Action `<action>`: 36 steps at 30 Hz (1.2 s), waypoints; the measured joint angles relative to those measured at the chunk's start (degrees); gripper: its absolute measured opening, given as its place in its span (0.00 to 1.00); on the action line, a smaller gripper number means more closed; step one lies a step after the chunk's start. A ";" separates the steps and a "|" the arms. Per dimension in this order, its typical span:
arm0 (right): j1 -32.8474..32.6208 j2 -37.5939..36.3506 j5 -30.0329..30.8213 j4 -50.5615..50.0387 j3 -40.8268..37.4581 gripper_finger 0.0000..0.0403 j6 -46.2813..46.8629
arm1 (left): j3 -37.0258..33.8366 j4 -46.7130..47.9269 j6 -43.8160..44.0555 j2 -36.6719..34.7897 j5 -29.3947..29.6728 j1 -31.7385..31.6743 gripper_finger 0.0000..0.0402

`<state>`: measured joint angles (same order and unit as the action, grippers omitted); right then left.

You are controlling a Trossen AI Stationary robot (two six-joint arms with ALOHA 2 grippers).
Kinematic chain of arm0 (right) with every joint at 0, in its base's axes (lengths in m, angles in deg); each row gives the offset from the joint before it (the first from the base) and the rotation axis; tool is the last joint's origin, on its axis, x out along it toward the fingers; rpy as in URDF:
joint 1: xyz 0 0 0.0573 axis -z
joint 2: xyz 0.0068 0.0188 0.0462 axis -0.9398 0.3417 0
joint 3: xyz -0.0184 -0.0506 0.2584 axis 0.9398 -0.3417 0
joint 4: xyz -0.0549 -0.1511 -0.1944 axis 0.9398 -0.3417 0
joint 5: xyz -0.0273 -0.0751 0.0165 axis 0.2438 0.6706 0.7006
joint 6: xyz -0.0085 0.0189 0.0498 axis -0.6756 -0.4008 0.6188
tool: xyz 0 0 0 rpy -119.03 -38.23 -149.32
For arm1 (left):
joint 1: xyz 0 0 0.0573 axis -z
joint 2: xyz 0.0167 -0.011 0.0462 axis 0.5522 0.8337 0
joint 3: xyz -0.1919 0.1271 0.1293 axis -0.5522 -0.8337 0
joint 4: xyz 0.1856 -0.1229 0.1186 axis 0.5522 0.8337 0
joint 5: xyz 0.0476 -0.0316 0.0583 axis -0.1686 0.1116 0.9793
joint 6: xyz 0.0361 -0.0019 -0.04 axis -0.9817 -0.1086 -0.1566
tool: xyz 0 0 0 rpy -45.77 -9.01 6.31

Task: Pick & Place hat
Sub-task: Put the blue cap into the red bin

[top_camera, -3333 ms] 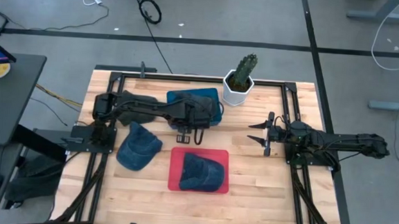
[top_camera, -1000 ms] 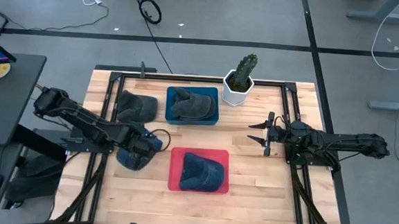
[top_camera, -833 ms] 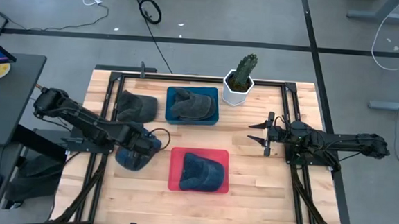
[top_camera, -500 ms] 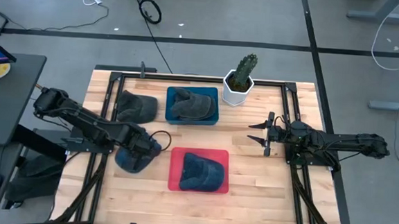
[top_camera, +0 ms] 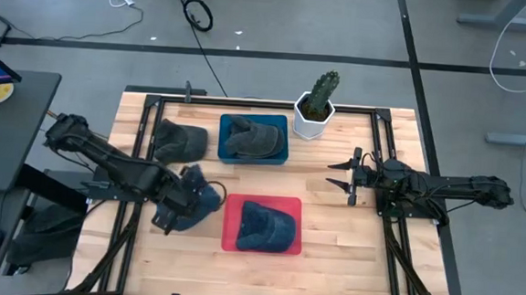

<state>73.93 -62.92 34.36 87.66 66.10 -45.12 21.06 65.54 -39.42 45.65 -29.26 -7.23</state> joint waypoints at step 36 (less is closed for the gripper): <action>0.01 0.00 0.01 0.01 0.00 0.48 0.01 | 30.24 -14.79 -45.72 32.89 17.07 3.92 0.01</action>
<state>73.94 -62.92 34.36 87.67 66.10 -45.11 51.31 50.75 -85.14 78.54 -12.19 -3.32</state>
